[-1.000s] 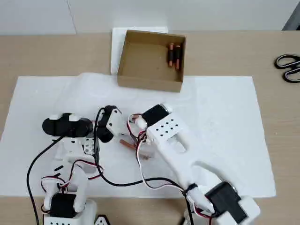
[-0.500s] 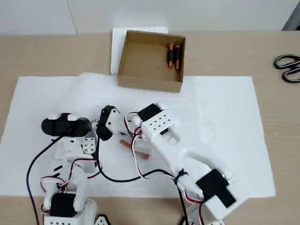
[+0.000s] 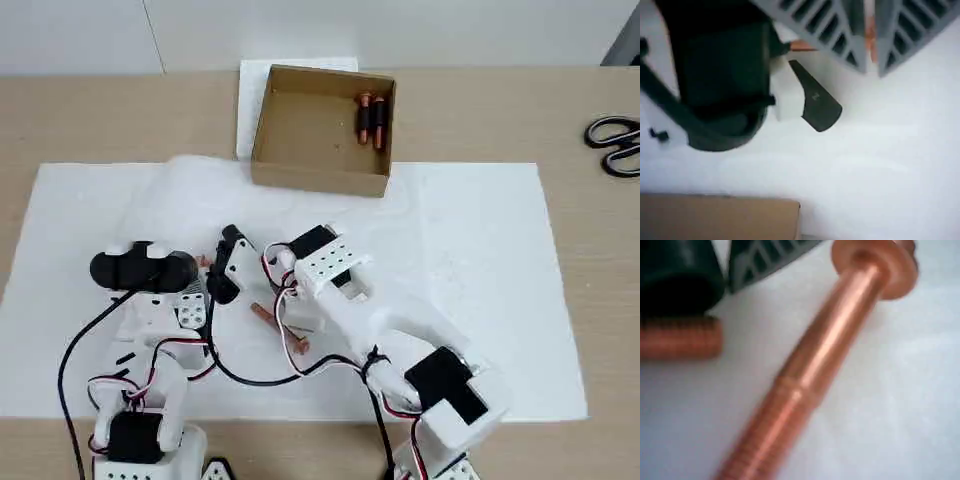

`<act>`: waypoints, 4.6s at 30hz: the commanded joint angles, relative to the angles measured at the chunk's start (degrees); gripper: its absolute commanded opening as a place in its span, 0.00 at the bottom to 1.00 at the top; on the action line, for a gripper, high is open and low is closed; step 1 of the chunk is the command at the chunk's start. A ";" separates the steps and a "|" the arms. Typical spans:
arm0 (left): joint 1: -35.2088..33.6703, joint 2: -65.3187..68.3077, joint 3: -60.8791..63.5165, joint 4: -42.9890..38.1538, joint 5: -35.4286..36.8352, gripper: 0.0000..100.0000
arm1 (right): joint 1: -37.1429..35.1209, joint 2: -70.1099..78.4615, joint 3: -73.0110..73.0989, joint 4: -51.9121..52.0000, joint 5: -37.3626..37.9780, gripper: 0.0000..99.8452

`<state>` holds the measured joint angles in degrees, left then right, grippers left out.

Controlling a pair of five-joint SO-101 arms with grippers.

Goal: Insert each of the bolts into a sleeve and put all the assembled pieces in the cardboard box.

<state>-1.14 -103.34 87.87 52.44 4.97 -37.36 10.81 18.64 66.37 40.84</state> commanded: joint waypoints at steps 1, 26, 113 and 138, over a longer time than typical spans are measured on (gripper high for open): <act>0.00 -0.70 -2.51 -0.26 0.09 0.01 | 2.07 1.36 -1.85 -2.77 0.18 0.22; 0.62 -0.70 -5.32 1.14 0.62 0.01 | 17.27 -0.40 -44.57 32.31 -12.40 0.00; 29.19 91.25 -70.90 48.00 -79.38 0.01 | 42.59 -114.42 77.89 -37.32 -48.00 0.01; 28.31 91.43 -64.48 48.00 -81.32 0.01 | 62.81 -114.42 77.89 -39.16 -48.18 0.01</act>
<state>26.73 -10.33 22.99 99.30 -73.10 24.26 -102.77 96.00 27.08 -6.73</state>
